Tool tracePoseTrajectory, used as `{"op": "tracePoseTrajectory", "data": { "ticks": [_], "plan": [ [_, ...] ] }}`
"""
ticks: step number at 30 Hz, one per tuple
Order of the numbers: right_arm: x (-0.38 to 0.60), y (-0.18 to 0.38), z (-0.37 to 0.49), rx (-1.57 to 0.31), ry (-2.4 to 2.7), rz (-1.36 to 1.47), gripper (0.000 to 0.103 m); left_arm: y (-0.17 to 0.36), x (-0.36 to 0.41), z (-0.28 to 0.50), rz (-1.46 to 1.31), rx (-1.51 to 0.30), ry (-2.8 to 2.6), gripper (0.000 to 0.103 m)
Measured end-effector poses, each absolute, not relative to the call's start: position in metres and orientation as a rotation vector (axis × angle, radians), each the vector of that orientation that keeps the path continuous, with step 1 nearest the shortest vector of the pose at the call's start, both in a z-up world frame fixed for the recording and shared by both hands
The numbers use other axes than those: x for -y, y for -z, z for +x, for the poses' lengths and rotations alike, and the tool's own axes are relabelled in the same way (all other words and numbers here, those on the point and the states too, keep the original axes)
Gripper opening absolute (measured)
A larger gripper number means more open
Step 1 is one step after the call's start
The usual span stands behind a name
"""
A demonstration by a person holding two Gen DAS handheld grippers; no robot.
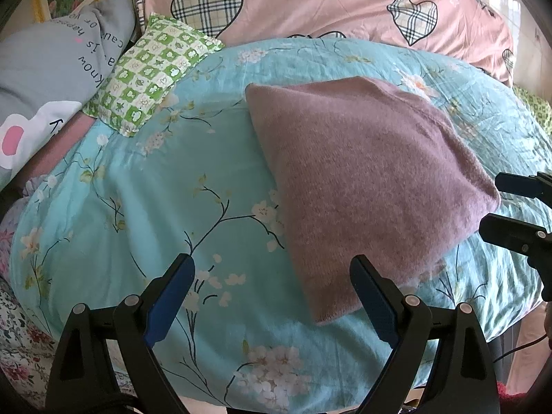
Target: Fold small clothes
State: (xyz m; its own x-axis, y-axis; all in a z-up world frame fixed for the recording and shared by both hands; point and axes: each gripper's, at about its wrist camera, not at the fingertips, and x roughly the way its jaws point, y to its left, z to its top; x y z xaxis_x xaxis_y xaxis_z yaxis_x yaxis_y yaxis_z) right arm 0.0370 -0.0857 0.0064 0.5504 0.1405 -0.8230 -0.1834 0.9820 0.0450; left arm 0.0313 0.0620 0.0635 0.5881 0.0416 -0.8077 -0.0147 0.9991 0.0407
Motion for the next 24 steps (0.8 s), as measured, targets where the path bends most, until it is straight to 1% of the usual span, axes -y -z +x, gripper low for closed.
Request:
{"op": "tracePoseTrajectory", "data": {
  "ticks": [24],
  "plan": [
    [0.107, -0.010, 0.051, -0.957, -0.184, 0.021, 0.095, -0.069, -0.077, 0.051, 0.009, -0.931, -0.066, 0.091]
  ]
}}
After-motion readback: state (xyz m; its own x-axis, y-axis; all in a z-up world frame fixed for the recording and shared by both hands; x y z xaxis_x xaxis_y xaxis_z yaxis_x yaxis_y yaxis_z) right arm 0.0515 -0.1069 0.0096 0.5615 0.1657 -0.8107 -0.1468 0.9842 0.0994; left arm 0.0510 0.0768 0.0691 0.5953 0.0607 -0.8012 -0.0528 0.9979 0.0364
